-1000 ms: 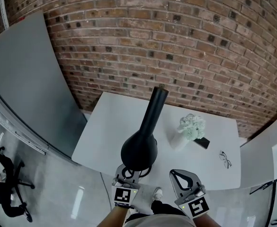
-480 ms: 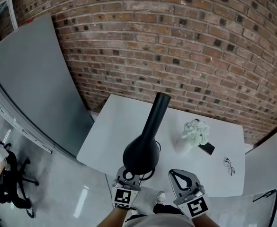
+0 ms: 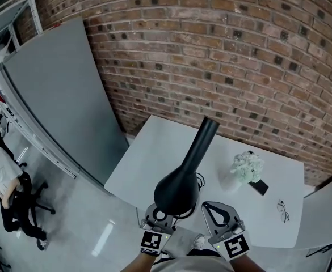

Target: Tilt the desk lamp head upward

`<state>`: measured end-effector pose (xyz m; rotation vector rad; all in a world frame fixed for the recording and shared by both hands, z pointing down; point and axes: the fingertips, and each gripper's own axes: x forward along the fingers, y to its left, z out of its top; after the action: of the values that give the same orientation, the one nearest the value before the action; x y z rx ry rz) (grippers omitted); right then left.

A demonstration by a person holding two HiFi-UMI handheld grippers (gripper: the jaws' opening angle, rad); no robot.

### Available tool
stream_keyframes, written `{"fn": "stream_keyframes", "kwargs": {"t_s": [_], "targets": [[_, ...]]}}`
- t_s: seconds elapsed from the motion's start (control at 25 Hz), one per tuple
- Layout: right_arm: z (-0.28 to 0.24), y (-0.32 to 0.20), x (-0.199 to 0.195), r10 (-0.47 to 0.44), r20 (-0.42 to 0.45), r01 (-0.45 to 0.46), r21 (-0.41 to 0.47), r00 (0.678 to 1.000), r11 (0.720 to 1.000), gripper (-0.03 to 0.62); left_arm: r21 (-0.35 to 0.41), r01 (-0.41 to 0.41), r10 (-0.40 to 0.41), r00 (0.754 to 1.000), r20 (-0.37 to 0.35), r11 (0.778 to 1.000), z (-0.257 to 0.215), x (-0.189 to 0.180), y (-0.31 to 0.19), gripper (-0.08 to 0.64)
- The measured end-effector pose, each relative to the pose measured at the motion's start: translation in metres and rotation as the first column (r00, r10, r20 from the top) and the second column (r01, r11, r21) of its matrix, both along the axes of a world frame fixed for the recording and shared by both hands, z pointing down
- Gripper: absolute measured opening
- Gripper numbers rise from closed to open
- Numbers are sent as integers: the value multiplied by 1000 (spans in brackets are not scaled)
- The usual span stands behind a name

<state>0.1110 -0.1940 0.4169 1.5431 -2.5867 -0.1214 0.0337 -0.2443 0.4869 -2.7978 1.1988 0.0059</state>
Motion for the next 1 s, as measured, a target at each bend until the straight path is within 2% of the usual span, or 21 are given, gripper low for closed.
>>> {"fn": "stream_keyframes", "kwargs": {"t_s": [0.64,1.0], "targets": [[-6,-12,-7,-103,45,102,21,994,995,17,2,99,-99,995,-31,995,-28,-13,9,6],[-12,-17,-16,-146,63,144,29,987,989,17,23,128,-127,991,-27,991,-41,-20,13,6]]}}
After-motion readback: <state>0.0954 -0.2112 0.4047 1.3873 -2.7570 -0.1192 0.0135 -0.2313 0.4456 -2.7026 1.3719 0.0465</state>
